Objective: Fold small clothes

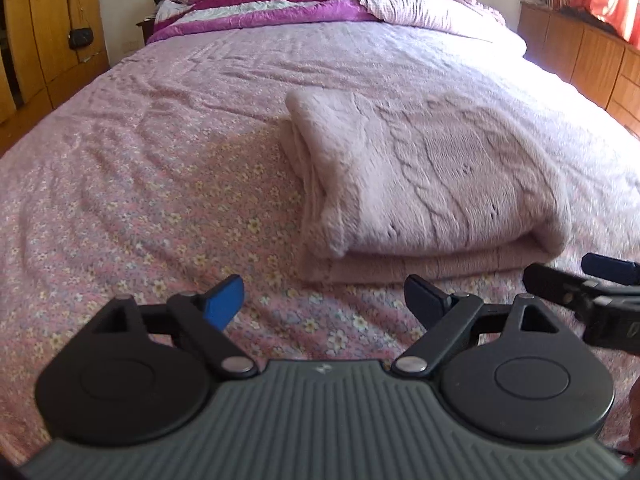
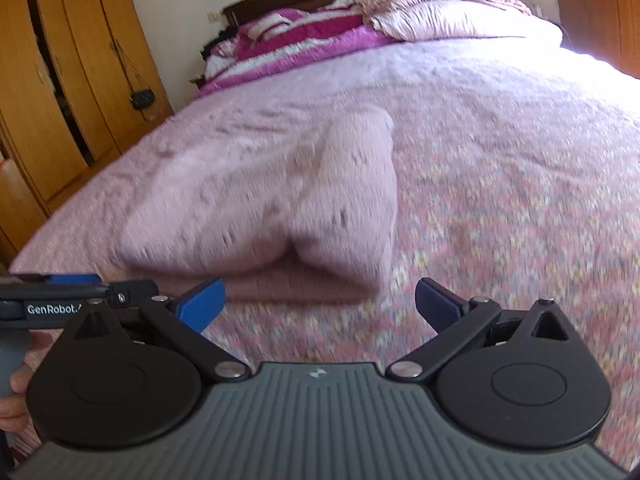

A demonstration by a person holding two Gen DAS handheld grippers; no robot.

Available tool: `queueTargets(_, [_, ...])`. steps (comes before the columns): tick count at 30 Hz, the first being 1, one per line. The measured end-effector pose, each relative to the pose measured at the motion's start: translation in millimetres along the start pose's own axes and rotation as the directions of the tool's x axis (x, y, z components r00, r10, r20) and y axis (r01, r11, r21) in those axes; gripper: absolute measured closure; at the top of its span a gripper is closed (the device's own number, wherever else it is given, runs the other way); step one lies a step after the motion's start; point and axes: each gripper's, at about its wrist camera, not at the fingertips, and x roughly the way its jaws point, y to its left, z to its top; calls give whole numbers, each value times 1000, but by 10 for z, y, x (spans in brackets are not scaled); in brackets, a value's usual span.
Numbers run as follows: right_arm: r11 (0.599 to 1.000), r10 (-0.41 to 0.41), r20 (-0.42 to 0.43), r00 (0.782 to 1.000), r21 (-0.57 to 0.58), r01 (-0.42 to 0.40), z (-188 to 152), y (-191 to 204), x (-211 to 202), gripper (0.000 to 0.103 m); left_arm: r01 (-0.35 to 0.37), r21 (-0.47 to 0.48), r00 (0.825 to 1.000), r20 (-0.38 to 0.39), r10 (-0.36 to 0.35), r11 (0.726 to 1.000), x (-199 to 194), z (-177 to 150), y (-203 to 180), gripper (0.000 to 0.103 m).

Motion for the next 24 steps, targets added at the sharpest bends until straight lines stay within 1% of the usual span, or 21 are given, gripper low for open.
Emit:
queueTargets(4, [999, -31, -48, 998, 5, 32, -128, 0, 103, 0, 13, -14, 1000, -28, -14, 1000, 89, -84, -59, 15])
queueTargets(9, [998, -54, -54, 997, 15, 55, -207, -39, 164, 0, -27, -15, 997, -68, 26, 1000, 232, -163, -98, 15])
queueTargets(17, [997, -81, -54, 995, -3, 81, -245, -9, 216, 0, -51, -23, 996, -70, 49, 998, 274, -163, -121, 13])
queueTargets(24, [995, -98, -56, 994, -18, 97, -252, 5, 254, 0, -52, -19, 996, -71, 50, 998, 292, -174, -106, 12])
